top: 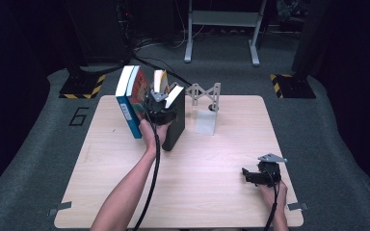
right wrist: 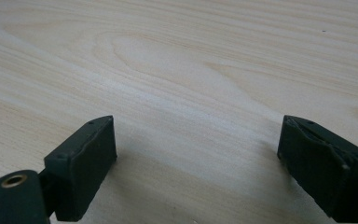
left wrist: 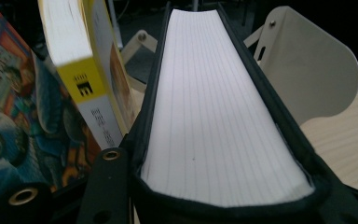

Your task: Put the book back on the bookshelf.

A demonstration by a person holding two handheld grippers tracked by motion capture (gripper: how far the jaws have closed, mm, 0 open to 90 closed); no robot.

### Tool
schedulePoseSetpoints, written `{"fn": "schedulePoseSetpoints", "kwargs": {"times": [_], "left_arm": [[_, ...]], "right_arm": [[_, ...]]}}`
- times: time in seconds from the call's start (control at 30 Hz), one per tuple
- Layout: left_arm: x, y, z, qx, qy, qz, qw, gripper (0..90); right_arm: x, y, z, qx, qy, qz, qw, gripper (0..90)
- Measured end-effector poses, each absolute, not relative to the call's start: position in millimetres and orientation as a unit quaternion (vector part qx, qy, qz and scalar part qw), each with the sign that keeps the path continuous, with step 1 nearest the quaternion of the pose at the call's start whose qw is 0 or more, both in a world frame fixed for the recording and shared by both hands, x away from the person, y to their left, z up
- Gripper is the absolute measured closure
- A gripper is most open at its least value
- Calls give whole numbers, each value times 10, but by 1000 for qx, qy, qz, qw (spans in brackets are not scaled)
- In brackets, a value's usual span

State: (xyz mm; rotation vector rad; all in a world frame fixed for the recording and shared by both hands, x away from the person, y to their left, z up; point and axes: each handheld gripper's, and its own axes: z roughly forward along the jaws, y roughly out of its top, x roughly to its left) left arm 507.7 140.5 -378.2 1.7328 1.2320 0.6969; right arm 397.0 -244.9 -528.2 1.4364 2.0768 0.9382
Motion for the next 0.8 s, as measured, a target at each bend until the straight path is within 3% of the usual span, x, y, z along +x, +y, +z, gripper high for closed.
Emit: {"fn": "schedulePoseSetpoints", "kwargs": {"times": [0.8], "left_arm": [[4919, 1538, -3806, 746, 469, 256, 399, 520]], "right_arm": [[3968, -2437, -5284, 520, 752, 337, 225, 112]]}}
